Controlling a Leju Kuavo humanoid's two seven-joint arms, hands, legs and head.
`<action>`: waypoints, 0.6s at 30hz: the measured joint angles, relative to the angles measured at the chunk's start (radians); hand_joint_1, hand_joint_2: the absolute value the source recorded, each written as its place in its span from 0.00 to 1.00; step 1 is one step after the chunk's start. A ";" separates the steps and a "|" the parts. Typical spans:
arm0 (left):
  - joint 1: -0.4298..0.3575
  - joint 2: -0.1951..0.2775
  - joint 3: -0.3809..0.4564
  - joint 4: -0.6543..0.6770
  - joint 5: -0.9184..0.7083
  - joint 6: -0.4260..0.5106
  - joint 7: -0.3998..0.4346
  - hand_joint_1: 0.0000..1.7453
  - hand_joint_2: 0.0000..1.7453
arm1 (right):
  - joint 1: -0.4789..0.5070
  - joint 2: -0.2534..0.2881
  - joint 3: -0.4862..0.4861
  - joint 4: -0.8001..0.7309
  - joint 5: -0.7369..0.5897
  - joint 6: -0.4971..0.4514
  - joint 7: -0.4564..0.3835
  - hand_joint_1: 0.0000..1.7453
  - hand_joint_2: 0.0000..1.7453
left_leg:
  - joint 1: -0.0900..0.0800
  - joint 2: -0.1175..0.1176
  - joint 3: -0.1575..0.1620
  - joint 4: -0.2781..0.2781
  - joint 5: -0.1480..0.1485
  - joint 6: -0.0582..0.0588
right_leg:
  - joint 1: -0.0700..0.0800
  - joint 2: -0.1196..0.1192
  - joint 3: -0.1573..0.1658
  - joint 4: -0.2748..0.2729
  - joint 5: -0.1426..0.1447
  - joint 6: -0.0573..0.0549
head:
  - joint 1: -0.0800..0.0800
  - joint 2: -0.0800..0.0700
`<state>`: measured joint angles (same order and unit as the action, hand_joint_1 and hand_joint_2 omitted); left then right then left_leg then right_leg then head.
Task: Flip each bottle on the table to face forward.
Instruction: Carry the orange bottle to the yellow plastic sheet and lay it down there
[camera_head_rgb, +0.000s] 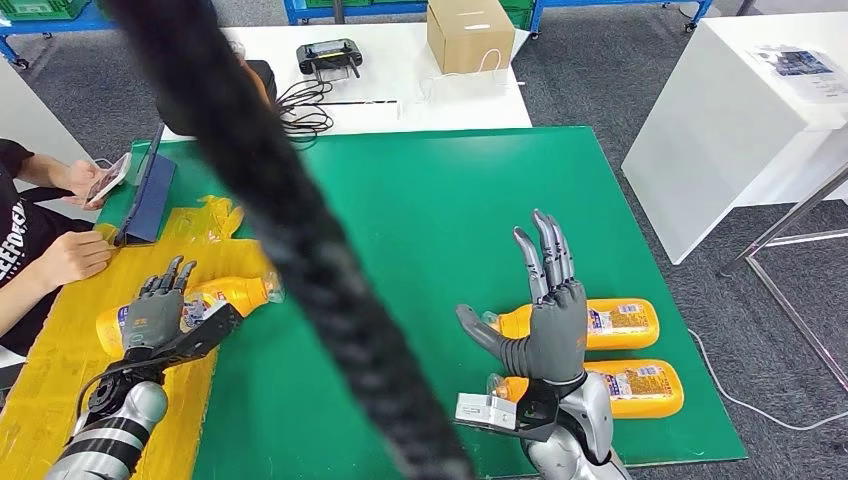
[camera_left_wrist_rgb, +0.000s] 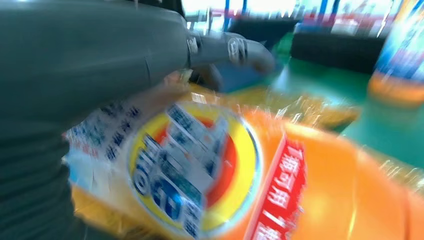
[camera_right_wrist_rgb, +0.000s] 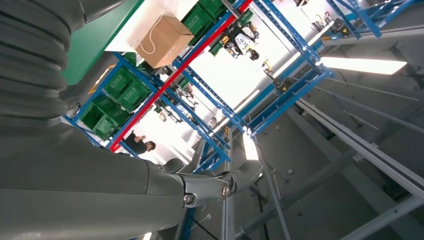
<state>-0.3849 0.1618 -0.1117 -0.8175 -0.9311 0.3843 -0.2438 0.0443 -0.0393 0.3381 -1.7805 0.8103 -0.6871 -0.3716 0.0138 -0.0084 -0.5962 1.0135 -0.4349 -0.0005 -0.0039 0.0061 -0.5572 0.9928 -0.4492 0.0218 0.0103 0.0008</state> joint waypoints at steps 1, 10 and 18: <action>0.016 -0.005 0.002 -0.019 -0.009 0.056 -0.017 0.00 1.00 | 0.003 0.000 -0.001 0.000 0.001 0.000 0.000 0.00 1.00 | 0.000 0.000 -0.001 0.000 0.000 0.000 | 0.000 0.000 -0.001 0.000 0.000 0.000 | 0.000 0.000; 0.144 -0.050 0.062 -0.375 -0.535 0.316 0.054 0.00 1.00 | 0.018 -0.004 -0.002 -0.006 0.007 -0.001 0.001 0.00 1.00 | 0.000 0.000 -0.004 0.000 0.000 0.000 | 0.000 0.000 -0.004 0.000 0.000 0.000 | 0.000 0.000; 0.190 0.014 0.057 -0.641 -0.607 0.317 0.200 0.00 1.00 | 0.022 -0.012 -0.002 -0.006 0.011 -0.002 0.009 0.00 1.00 | 0.002 0.000 -0.004 0.000 0.000 0.000 | 0.001 0.000 -0.004 0.000 0.000 0.000 | 0.000 0.000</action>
<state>-0.1948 0.1763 -0.0544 -1.4587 -1.5380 0.7008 -0.0438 0.0665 -0.0511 0.3361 -1.7861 0.8215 -0.6894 -0.3623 0.0155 -0.0089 -0.6000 1.0136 -0.4349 -0.0006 -0.0028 0.0061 -0.5616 0.9928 -0.4493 0.0217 0.0100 0.0008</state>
